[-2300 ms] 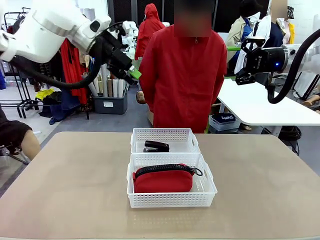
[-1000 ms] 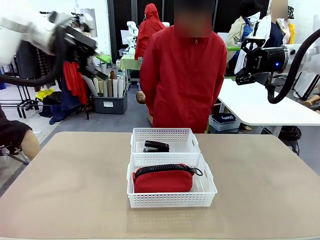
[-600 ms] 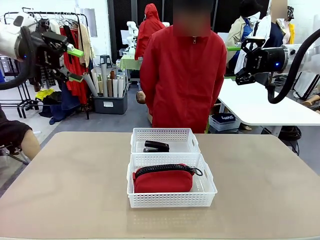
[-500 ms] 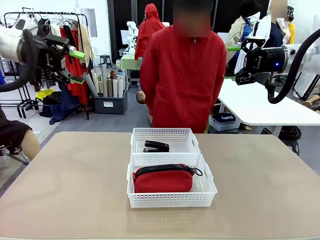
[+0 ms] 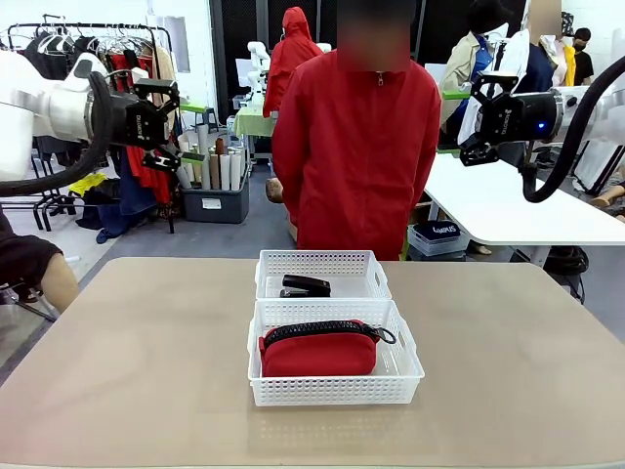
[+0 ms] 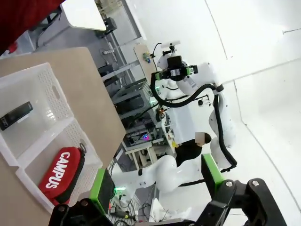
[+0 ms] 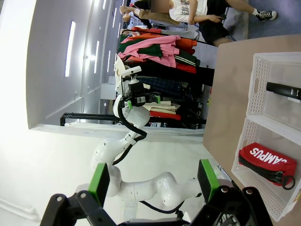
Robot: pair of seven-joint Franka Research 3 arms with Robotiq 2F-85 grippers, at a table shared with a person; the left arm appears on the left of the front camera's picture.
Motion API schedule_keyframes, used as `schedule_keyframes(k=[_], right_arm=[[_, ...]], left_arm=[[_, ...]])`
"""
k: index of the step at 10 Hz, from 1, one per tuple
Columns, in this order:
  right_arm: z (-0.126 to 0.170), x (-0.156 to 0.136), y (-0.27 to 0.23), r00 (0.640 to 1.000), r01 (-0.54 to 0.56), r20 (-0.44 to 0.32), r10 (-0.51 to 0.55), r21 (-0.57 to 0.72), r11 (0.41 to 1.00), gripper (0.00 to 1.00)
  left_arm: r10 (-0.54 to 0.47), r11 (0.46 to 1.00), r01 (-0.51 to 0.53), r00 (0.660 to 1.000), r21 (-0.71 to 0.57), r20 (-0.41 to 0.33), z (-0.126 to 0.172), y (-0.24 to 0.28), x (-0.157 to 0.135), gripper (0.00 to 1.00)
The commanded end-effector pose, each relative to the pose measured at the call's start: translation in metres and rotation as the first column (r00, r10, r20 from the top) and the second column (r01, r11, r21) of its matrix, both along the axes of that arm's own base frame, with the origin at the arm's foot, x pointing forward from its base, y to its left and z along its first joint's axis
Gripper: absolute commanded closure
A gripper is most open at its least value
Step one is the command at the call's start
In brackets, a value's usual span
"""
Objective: Distribute items into two baskets.
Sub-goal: Place the picked Stapler into the Organizing basket as instructed by the person.
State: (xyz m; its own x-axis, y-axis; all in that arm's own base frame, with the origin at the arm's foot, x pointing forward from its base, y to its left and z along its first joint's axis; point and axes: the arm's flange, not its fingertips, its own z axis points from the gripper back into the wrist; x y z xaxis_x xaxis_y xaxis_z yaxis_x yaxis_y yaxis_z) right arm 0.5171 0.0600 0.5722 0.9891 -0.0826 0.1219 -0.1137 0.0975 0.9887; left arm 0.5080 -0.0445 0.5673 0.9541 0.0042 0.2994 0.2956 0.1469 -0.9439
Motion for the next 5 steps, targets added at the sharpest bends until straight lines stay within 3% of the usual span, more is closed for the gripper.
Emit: schedule_keyframes(k=[1, 5], right_arm=[[0.0023, 0.0004, 0.0015, 1.0, 0.007, 0.004, -0.007, -0.001, 1.0, 0.0], [0.0023, 0.0004, 0.0015, 1.0, 0.007, 0.004, -0.007, -0.001, 1.0, 0.0]], left_arm=[[0.001, 0.999, -0.002, 0.999, -0.038, -0.033, -0.0029, -0.003, -0.0086, 0.0], [0.004, 1.0, -0.004, 1.0, -0.009, -0.02, -0.0065, -0.0037, -0.0064, 0.0]])
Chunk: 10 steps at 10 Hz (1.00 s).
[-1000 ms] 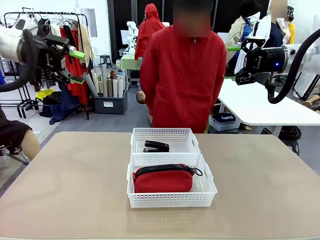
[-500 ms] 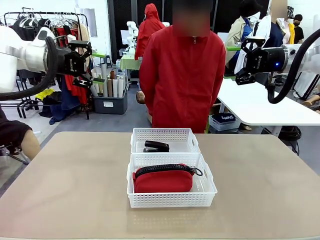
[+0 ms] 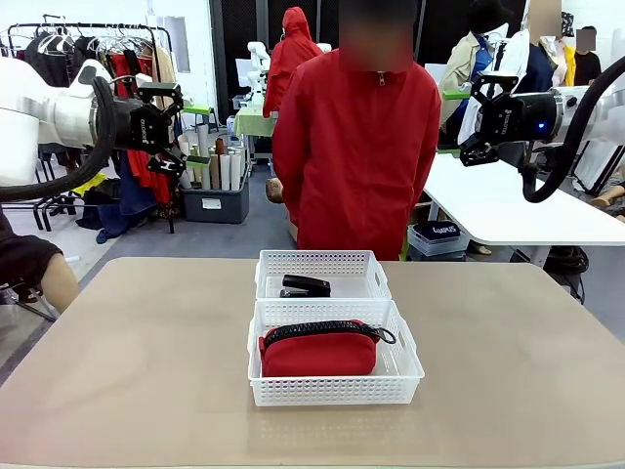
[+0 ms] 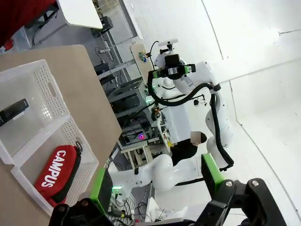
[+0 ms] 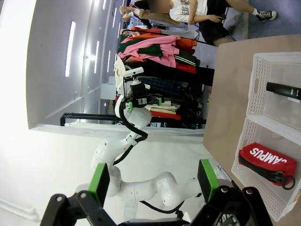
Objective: Distribute items into two baskets.
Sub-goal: Place the picked Stapler into the Organizing basket as instructed by the person.
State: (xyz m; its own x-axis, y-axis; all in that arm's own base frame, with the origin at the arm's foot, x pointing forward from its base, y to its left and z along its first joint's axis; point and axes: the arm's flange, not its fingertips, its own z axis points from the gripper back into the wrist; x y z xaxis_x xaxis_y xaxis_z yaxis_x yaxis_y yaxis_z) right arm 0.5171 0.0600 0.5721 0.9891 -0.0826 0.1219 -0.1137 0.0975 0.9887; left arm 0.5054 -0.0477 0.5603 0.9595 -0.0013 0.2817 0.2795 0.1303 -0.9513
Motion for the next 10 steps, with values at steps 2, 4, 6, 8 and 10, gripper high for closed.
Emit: schedule_keyframes(k=[2, 4, 6, 8, 10], right_arm=[[0.0023, 0.0004, 0.0015, 1.0, 0.007, 0.004, -0.007, -0.001, 1.0, 0.0], [0.0023, 0.0004, 0.0015, 1.0, 0.007, 0.004, -0.007, -0.001, 1.0, 0.0], [0.0023, 0.0004, 0.0015, 1.0, 0.007, 0.004, -0.007, -0.001, 1.0, 0.0], [0.0023, 0.0004, 0.0015, 1.0, 0.007, 0.004, -0.007, -0.001, 1.0, 0.0], [0.0023, 0.0004, 0.0015, 1.0, 0.007, 0.004, -0.007, -0.001, 1.0, 0.0]], left_arm=[[-0.002, 1.0, 0.002, 1.0, -0.002, 0.0, 0.0003, -0.0003, -0.0002, 0.0], [-0.002, 1.0, 0.002, 1.0, -0.002, 0.0, 0.0003, -0.0003, -0.0002, 0.0], [-0.002, 1.0, 0.002, 1.0, -0.002, 0.0, 0.0003, -0.0003, -0.0002, 0.0], [-0.002, 1.0, 0.002, 1.0, -0.002, 0.0, 0.0003, -0.0003, -0.0002, 0.0], [-0.002, 1.0, 0.002, 1.0, -0.002, 0.0, 0.0003, -0.0003, -0.0002, 0.0]])
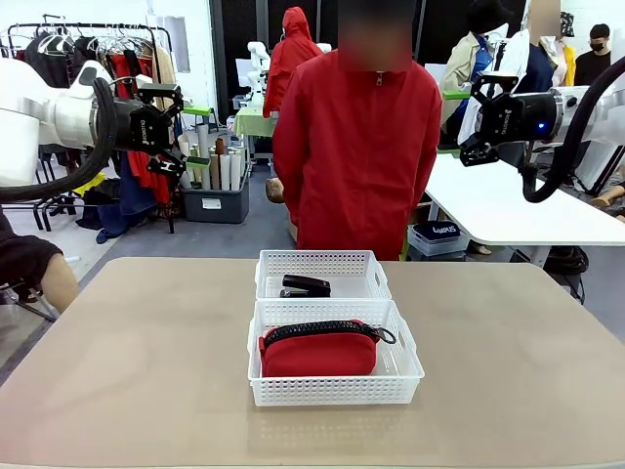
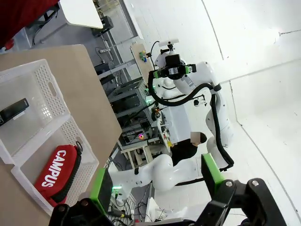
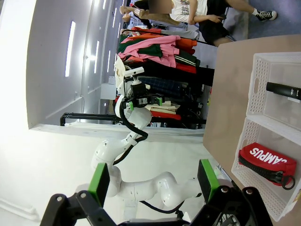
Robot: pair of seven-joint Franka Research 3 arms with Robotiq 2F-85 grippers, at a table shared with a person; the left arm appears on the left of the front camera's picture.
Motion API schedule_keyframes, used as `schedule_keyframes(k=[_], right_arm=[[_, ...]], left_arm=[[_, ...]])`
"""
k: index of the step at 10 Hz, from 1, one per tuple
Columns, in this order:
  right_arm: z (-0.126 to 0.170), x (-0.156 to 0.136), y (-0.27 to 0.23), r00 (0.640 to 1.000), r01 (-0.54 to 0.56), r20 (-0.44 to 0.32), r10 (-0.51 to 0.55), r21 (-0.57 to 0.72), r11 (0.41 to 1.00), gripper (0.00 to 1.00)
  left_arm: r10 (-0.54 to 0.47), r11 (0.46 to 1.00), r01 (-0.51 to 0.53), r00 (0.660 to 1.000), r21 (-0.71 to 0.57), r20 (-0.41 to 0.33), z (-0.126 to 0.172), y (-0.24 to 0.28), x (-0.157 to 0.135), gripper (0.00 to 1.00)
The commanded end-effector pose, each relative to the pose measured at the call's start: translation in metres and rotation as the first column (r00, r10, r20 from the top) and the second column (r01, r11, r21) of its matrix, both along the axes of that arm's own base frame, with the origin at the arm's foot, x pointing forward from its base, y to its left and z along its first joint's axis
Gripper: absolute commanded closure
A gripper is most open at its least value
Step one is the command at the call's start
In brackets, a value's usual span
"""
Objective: Distribute items into two baskets.
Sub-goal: Place the picked Stapler into the Organizing basket as instructed by the person.
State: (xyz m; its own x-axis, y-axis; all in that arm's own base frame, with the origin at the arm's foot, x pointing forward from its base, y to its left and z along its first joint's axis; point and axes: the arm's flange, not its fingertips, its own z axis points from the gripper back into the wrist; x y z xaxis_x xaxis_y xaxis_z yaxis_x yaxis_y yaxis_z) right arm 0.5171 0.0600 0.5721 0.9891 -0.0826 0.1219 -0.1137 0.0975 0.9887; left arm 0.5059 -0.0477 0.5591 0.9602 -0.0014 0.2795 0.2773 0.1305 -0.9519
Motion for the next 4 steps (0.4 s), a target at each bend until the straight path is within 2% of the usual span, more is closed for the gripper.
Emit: schedule_keyframes(k=[1, 4], right_arm=[[0.0023, 0.0004, 0.0015, 1.0, 0.007, 0.004, -0.007, -0.001, 1.0, 0.0], [0.0023, 0.0004, 0.0015, 1.0, 0.007, 0.004, -0.007, -0.001, 1.0, 0.0]], left_arm=[[-0.002, 1.0, 0.002, 1.0, -0.002, 0.002, 0.0015, -0.0004, -0.0007, 0.0], [-0.002, 1.0, 0.002, 1.0, -0.002, 0.002, 0.0015, -0.0004, -0.0007, 0.0]])
